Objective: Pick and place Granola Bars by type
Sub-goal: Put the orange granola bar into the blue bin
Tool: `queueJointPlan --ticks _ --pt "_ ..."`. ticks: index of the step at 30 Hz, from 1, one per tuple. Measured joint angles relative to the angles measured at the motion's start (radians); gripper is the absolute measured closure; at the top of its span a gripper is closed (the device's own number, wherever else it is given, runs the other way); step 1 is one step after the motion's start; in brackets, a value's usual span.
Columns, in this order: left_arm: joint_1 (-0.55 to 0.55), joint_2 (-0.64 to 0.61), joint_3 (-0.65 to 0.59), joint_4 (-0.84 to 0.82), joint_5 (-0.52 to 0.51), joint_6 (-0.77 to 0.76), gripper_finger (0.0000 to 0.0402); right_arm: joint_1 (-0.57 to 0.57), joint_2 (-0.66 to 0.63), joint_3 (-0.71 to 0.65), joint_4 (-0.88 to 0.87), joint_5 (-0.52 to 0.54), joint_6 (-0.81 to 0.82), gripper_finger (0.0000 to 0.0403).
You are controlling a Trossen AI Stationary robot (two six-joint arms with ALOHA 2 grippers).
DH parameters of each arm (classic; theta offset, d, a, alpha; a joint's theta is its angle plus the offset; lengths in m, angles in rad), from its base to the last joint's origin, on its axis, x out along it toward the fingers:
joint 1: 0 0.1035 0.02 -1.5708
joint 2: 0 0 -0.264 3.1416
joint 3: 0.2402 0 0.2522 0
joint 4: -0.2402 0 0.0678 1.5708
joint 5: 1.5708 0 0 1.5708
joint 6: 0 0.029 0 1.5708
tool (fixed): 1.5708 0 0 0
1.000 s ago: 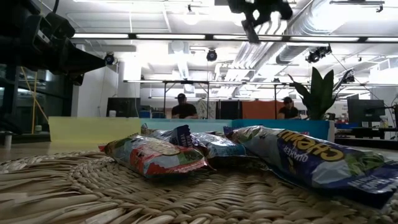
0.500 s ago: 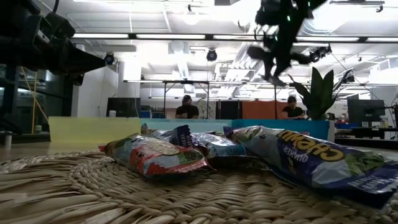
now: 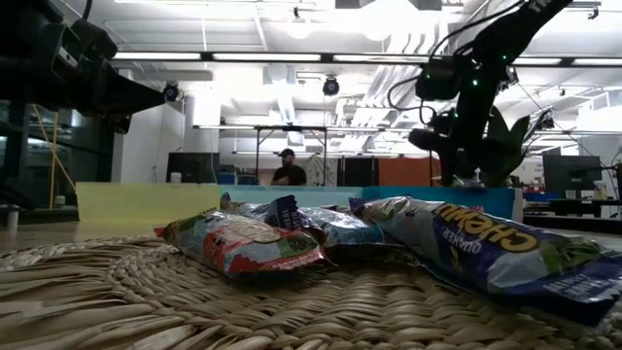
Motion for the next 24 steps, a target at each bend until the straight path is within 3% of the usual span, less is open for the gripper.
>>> queueJointPlan --ticks 12,24 --pt "0.000 0.000 0.000 0.000 0.000 0.000 0.0401 -0.012 -0.001 -0.032 0.148 0.014 -0.076 0.0325" --pt "0.000 0.000 0.000 0.000 0.000 0.000 0.0401 -0.026 -0.001 -0.028 0.152 -0.046 -0.108 0.0325"
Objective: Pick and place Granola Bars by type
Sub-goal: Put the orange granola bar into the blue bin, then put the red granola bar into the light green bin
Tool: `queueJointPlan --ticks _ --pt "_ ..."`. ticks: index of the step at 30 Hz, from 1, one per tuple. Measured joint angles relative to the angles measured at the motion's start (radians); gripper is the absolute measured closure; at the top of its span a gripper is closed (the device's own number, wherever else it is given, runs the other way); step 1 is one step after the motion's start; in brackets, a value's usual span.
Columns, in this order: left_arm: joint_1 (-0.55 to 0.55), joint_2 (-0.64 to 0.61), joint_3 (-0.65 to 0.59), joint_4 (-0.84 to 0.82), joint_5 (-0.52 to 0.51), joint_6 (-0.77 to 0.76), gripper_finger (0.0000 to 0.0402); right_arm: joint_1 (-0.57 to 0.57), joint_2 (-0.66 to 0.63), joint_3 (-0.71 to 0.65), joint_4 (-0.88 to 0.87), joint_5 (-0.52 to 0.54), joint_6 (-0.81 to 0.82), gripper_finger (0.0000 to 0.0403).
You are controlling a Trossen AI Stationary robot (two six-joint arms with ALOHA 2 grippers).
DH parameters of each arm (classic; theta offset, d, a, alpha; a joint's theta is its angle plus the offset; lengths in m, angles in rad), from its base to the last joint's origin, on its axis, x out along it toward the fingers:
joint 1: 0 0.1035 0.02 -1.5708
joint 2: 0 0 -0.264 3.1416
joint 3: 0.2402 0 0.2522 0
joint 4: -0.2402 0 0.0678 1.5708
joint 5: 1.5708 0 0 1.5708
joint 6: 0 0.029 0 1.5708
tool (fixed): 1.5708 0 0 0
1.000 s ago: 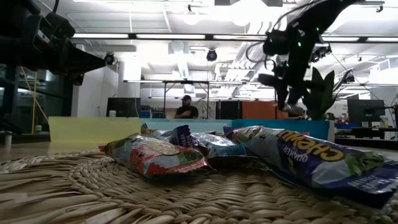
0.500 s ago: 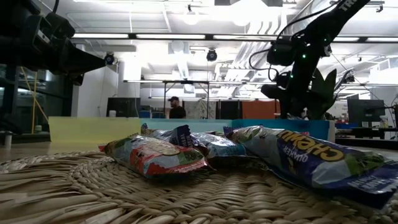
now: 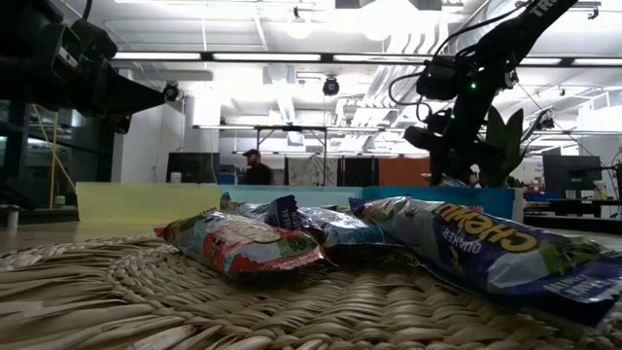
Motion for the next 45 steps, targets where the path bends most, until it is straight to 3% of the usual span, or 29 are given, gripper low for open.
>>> queueJointPlan --ticks 11,23,37,45 --pt "0.000 0.000 0.000 0.000 0.000 0.000 0.0401 0.000 0.000 0.000 0.006 -0.059 -0.050 0.0320" --pt "0.000 0.000 0.000 0.000 0.000 0.000 0.0401 0.000 0.000 0.000 0.025 -0.082 -0.052 0.0246" --pt "0.000 0.000 0.000 0.000 0.000 0.000 0.0401 0.012 -0.019 0.000 0.450 -0.396 -0.058 0.0239" --pt "0.000 0.000 0.000 0.000 0.000 0.000 0.0401 0.083 -0.120 0.001 0.697 -0.432 -0.079 0.0239"
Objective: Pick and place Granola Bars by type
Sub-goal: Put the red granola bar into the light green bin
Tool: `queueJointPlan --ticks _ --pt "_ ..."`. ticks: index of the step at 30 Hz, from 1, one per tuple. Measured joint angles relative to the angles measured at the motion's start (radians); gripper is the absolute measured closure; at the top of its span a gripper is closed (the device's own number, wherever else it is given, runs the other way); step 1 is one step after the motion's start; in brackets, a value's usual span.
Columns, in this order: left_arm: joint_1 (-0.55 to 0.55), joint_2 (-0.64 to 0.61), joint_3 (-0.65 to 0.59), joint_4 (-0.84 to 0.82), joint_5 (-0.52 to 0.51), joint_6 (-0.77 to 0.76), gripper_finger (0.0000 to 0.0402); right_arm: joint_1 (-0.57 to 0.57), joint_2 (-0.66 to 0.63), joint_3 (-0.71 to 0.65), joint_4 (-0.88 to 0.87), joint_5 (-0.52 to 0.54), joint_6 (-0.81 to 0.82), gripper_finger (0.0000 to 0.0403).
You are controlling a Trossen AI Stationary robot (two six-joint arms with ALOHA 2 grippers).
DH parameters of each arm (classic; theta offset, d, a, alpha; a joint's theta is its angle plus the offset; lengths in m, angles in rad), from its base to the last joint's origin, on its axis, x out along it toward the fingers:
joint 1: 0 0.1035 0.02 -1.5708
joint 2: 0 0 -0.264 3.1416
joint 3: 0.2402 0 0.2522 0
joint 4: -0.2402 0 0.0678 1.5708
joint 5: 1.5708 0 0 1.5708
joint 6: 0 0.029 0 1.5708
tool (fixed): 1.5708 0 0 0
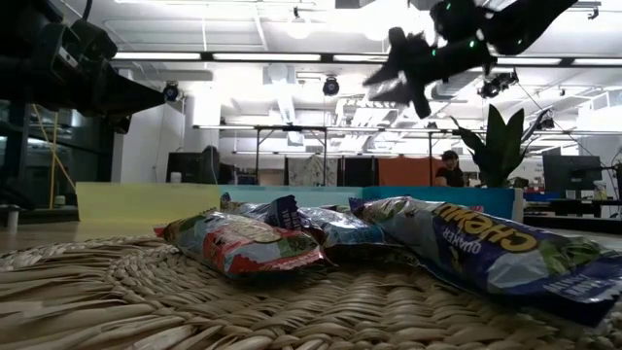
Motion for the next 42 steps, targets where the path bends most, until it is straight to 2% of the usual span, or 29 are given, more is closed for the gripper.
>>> queueJointPlan --ticks 8,15,23,32,37,42 --pt "0.000 0.000 0.000 0.000 0.000 0.000 0.0401 0.141 -0.120 0.000 0.027 0.000 -0.041 0.0240" --pt "0.000 0.000 0.000 0.000 0.000 0.000 0.0401 0.327 -0.195 0.000 0.026 0.003 -0.068 0.0240" --pt "0.000 0.000 0.000 0.000 0.000 0.000 0.0401 0.538 -0.235 0.000 0.026 0.057 -0.040 0.0240" --pt "0.000 0.000 0.000 0.000 0.000 0.000 0.0401 0.748 -0.235 0.000 -0.018 0.268 -0.020 0.0240" --pt "0.000 0.000 0.000 0.000 0.000 0.000 0.0401 0.838 -0.234 0.001 -0.036 0.423 -0.020 0.0240" --pt "0.000 0.000 0.000 0.000 0.000 0.000 0.0401 0.909 -0.217 0.104 -0.160 0.559 -0.086 0.0240"
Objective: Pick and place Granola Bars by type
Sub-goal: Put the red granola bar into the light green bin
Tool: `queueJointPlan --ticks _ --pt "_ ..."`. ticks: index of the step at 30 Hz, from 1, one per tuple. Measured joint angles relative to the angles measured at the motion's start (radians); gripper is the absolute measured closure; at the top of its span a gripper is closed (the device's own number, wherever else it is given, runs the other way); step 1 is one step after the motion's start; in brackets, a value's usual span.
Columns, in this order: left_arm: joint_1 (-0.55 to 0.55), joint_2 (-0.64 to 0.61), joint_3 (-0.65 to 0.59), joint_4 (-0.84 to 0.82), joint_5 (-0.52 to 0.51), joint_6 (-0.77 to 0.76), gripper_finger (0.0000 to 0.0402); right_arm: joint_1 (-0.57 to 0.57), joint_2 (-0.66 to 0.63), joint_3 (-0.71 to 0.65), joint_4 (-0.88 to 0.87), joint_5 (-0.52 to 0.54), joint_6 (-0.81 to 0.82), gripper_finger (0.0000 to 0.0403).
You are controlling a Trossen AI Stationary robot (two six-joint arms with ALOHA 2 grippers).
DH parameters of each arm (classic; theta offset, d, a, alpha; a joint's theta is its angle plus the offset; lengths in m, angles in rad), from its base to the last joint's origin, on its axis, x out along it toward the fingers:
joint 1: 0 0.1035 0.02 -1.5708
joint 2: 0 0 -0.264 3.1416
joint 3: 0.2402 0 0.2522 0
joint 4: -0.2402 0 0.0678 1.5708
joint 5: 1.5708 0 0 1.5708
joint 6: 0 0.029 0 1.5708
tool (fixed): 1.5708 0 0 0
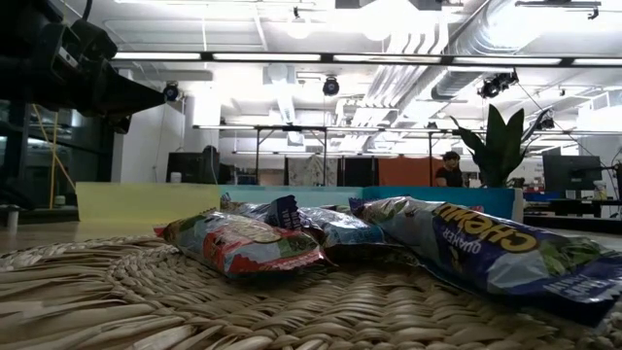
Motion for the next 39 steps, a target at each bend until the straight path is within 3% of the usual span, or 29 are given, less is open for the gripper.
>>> queueJointPlan --ticks 6,11,16,22,31,39 --pt "0.000 0.000 0.000 0.000 0.000 0.000 0.0401 0.055 0.130 0.300 -0.322 0.159 -0.144 0.0240" --pt "0.000 0.000 0.000 0.000 0.000 0.000 0.0401 0.052 0.305 0.561 -0.633 0.216 -0.133 0.0240" --pt "0.000 0.000 0.000 0.000 0.000 0.000 0.0401 0.020 0.499 0.784 -0.909 0.198 -0.061 0.0240" --pt "0.000 0.000 0.000 0.000 0.000 0.000 0.0401 -0.045 0.704 0.984 -1.163 0.048 0.115 0.0240" --pt "0.000 0.000 0.000 0.000 0.000 0.000 0.0401 -0.096 0.860 1.029 -1.263 -0.177 0.208 0.0240" --pt "0.000 0.000 0.000 0.000 0.000 0.000 0.0401 -0.088 0.888 0.949 -1.306 -0.250 0.296 0.0240"
